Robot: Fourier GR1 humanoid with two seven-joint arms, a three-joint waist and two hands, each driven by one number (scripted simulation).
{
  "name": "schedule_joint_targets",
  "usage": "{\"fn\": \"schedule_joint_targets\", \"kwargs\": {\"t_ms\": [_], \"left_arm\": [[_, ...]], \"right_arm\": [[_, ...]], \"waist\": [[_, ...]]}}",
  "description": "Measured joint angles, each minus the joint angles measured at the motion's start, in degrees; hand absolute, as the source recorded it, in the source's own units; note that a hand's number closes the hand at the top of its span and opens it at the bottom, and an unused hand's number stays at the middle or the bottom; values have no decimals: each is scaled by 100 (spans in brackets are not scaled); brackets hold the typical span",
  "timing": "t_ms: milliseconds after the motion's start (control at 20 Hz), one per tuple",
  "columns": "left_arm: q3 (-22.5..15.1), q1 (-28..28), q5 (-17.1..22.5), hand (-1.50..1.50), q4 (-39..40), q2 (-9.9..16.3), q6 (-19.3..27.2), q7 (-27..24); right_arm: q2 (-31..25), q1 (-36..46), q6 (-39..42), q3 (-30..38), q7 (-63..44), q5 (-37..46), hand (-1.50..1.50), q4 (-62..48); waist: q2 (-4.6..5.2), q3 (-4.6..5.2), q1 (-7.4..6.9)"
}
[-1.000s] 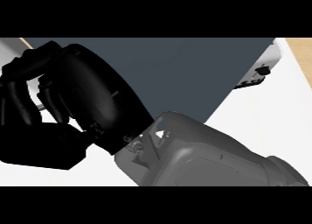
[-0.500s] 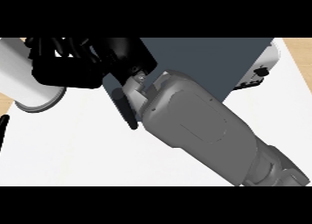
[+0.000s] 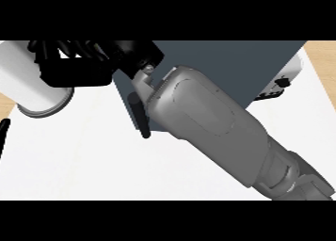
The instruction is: Pick up the wine, place it into the cabinet and close the cabinet
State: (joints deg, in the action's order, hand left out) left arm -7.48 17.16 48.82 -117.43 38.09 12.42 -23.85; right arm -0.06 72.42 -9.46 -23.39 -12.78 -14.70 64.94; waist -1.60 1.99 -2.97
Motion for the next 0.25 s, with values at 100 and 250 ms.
{"fn": "schedule_joint_targets", "kwargs": {"t_ms": [100,250], "left_arm": [[6,-29,7,-150,-9,-5,8,27],[-40,-55,-14,-150,-34,-52,36,43]], "right_arm": [[-13,53,86,-48,168,89,150,-136],[1,107,155,-70,371,175,150,-295]], "waist": [[-10,21,-7],[-18,35,3]]}}
